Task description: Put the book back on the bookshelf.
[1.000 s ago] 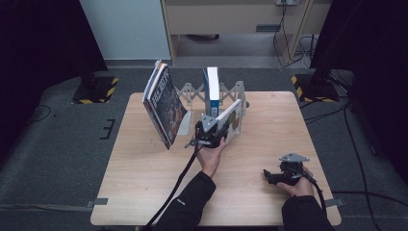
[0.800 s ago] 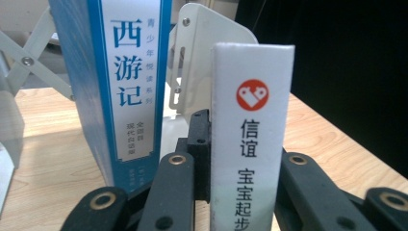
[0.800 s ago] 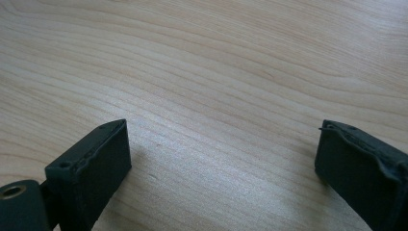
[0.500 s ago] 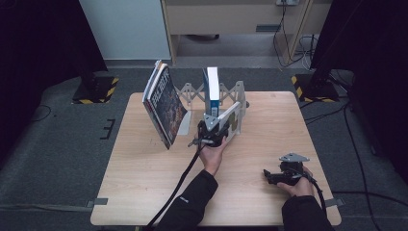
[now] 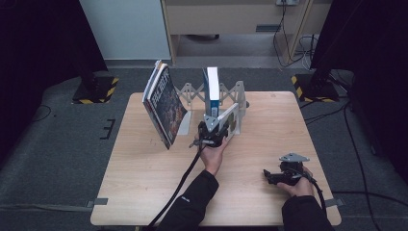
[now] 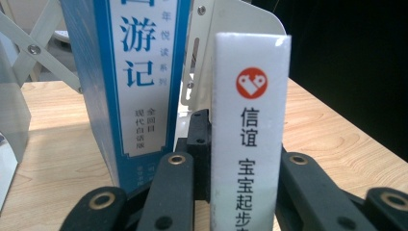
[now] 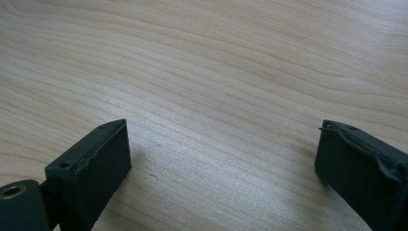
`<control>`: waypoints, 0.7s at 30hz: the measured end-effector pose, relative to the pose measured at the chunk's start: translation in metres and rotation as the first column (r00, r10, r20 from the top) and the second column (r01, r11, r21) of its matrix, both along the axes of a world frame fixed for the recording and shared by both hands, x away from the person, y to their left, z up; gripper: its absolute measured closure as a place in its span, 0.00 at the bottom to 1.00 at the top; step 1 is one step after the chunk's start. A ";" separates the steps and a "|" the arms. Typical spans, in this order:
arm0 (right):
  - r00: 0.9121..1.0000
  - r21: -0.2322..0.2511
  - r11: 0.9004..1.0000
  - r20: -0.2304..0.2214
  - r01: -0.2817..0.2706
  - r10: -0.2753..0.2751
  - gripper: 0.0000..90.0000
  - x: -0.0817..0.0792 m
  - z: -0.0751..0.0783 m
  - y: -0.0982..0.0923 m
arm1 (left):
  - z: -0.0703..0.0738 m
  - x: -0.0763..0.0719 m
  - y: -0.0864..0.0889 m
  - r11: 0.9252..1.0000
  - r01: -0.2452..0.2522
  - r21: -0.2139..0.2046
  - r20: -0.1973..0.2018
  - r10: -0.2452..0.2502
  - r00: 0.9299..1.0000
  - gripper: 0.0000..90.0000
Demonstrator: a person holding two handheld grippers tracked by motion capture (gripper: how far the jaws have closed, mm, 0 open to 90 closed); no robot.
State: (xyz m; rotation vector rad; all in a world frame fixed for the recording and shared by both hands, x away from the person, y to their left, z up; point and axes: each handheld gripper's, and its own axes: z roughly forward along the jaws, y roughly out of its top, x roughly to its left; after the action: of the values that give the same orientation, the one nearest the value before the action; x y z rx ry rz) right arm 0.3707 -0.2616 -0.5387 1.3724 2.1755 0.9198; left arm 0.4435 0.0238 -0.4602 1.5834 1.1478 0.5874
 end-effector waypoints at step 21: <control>1.000 0.000 1.000 -0.002 0.000 0.000 0.06 0.000 0.000 0.000 | -0.029 -0.007 -0.003 0.997 0.063 0.043 -0.075 -0.060 0.995 0.80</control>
State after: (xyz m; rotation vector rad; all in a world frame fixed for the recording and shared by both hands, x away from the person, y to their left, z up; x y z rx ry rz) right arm 0.3709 -0.2611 -0.5387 1.3736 2.1767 0.9190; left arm 0.4361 0.0204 -0.4890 1.6849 1.1433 0.5213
